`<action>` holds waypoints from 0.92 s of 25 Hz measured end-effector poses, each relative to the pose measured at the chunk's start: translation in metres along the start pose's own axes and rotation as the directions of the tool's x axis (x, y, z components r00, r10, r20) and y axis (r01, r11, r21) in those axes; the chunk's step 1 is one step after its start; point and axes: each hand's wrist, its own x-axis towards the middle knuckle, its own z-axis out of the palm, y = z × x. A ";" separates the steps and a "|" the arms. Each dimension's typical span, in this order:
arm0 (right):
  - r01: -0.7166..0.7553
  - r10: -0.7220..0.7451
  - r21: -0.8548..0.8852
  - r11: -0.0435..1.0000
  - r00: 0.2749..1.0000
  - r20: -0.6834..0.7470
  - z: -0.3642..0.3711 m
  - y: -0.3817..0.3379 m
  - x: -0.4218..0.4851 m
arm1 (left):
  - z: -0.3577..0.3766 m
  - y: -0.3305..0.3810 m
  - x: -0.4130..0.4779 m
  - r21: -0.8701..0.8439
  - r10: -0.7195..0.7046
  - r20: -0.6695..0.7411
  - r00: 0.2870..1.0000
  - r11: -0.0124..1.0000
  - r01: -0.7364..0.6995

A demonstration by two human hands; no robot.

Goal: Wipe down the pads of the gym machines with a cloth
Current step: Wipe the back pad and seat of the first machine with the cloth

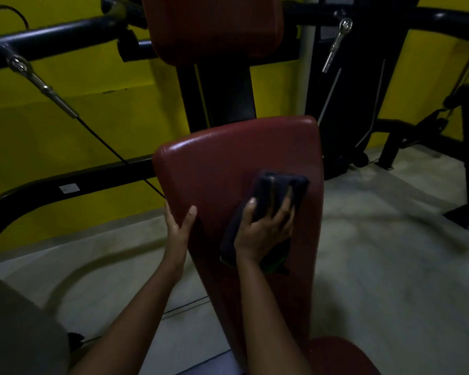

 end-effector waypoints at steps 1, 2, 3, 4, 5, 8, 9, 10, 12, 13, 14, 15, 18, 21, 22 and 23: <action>-0.122 0.123 0.026 0.992 0.991 -0.052 0.000 0.012 -0.010 | 0.000 -0.015 -0.013 0.020 -0.024 0.016 1.000 1.000 0.024; -0.229 0.232 0.048 0.972 0.970 -0.077 0.002 0.025 -0.022 | 0.001 -0.029 -0.024 0.035 -0.037 0.033 0.999 0.999 0.036; -0.321 0.326 0.077 0.944 0.943 -0.073 0.002 0.037 -0.033 | 0.002 -0.039 -0.033 0.050 -0.044 0.044 0.998 0.998 0.042; -0.412 0.419 0.123 0.903 0.907 -0.039 0.000 0.047 -0.043 | 0.002 -0.045 -0.040 0.061 -0.048 0.055 0.997 0.997 0.044; -0.516 0.522 0.169 0.840 0.853 0.010 -0.003 0.053 -0.047 | 0.002 -0.048 -0.044 0.065 -0.053 0.060 0.997 0.997 0.050; -0.661 0.660 0.170 0.731 0.748 0.071 -0.007 0.024 -0.041 | 0.005 -0.047 -0.046 0.053 -0.077 0.060 0.995 0.996 0.074; -0.538 0.534 0.155 0.829 0.842 0.070 -0.009 0.007 -0.037 | 0.006 -0.046 -0.046 0.050 -0.079 0.057 0.995 0.996 0.076; -0.333 0.327 0.118 0.936 0.943 0.065 -0.010 -0.003 -0.035 | 0.006 -0.047 -0.045 0.046 -0.081 0.056 0.995 0.996 0.078; 0.043 -0.045 0.037 0.998 0.998 0.054 -0.006 0.003 -0.028 | 0.004 -0.055 -0.046 0.051 -0.088 0.057 0.994 0.995 0.085; 0.073 -0.074 0.041 0.996 0.997 0.025 -0.003 0.018 -0.025 | 0.002 -0.063 -0.049 0.057 -0.095 0.064 0.993 0.994 0.091; 0.008 -0.007 0.052 0.999 1.000 -0.025 0.003 0.041 -0.027 | 0.001 -0.075 -0.053 0.060 -0.115 0.074 0.991 0.992 0.111; -0.118 0.123 0.084 0.989 0.991 -0.051 0.006 0.064 -0.033 | 0.001 -0.089 -0.058 0.061 -0.148 0.085 0.985 0.988 0.143; -0.466 0.471 0.147 0.872 0.882 0.006 0.009 0.125 -0.085 | -0.001 -0.128 -0.079 0.051 -0.234 0.123 0.964 0.972 0.229; -0.623 0.629 0.137 0.771 0.778 -0.003 -0.001 0.166 -0.127 | -0.003 -0.152 -0.089 0.052 -0.282 0.177 0.943 0.959 0.277; -0.692 0.697 0.121 0.712 0.717 0.002 -0.007 0.174 -0.132 | -0.005 -0.158 -0.090 0.043 -0.297 0.187 0.936 0.955 0.294; -0.756 0.758 0.099 0.648 0.652 0.019 -0.013 0.173 -0.132 | -0.006 -0.160 -0.092 0.040 -0.306 0.197 0.932 0.952 0.304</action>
